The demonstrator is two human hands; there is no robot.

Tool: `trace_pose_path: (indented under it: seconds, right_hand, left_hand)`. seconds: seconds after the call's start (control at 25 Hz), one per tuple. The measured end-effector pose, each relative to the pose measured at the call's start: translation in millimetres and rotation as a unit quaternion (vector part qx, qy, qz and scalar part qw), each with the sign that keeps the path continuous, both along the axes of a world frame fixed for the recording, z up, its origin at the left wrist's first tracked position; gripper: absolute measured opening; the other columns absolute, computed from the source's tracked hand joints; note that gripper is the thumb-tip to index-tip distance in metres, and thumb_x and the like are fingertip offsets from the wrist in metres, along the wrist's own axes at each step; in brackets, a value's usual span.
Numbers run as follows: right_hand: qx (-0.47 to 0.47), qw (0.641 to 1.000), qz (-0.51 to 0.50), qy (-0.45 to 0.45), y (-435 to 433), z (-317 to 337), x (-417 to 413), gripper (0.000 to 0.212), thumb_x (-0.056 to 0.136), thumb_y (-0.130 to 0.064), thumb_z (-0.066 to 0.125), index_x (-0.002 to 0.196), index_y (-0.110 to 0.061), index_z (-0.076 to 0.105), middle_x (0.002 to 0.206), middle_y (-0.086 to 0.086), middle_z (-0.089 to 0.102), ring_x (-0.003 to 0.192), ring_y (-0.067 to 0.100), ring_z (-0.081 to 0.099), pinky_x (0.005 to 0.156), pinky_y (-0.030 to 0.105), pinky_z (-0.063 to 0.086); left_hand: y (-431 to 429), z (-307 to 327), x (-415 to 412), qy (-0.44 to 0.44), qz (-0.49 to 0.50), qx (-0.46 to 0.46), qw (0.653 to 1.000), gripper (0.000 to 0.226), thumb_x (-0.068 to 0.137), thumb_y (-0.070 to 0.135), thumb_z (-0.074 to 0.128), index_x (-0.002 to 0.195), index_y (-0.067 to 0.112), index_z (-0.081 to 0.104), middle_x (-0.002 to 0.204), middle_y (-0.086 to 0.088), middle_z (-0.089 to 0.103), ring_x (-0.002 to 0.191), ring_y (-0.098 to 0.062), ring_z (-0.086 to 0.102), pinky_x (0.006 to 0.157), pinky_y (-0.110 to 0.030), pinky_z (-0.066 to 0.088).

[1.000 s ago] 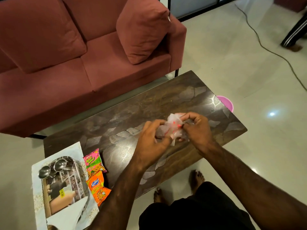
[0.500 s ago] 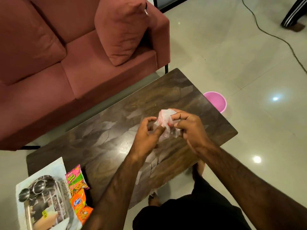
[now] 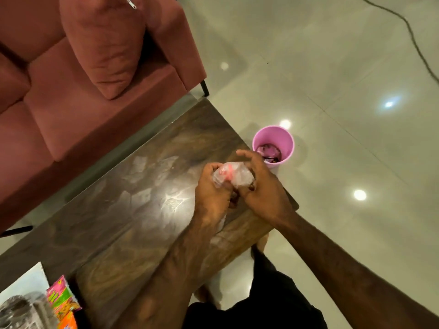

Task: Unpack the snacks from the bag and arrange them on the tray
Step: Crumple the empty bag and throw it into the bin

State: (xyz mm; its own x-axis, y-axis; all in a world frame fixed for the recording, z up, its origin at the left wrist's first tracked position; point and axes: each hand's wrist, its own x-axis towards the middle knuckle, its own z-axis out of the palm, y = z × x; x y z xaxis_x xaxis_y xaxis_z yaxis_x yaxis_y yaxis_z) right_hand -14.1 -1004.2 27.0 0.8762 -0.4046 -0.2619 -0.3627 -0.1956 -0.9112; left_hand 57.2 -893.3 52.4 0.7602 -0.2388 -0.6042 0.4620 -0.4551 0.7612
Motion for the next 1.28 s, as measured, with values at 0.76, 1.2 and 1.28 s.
trace_pose_path:
  seconds: [0.76,1.2,1.28]
  right_hand:
    - [0.154,0.961,-0.208,0.101,-203,-227,56,0.064,0.078,0.010,0.060,0.138,-0.012,0.054,0.125,0.012,0.067,0.116,0.029,0.065,0.095,0.047,0.057]
    - [0.171,0.951,-0.197,0.168,-214,-290,68,0.077,0.076,0.012,0.065,0.121,-0.046,0.041,0.102,-0.030,0.049,0.092,-0.001,0.055,0.055,0.009,0.047]
    - [0.160,0.956,-0.192,0.152,-199,-265,64,0.079,0.077,0.010,0.068,0.114,-0.055,0.043,0.101,-0.041,0.054,0.092,-0.007,0.055,0.061,0.006,0.049]
  left_hand:
    - [-240,-218,82,0.116,-0.148,0.091,0.978,0.041,0.096,0.001,0.051,0.137,0.005,0.055,0.127,-0.013,0.063,0.113,-0.029,0.062,0.093,-0.037,0.055]
    - [-222,-268,136,0.139,-0.188,0.094,0.968,0.050,0.091,-0.005,0.058,0.136,0.015,0.056,0.121,-0.006,0.062,0.085,-0.009,0.058,0.052,-0.019,0.051]
    - [-214,-247,132,0.109,-0.214,0.078,0.968,0.057,0.088,-0.006,0.060,0.141,0.012,0.052,0.135,-0.007,0.058,0.099,-0.015,0.062,0.068,-0.024,0.052]
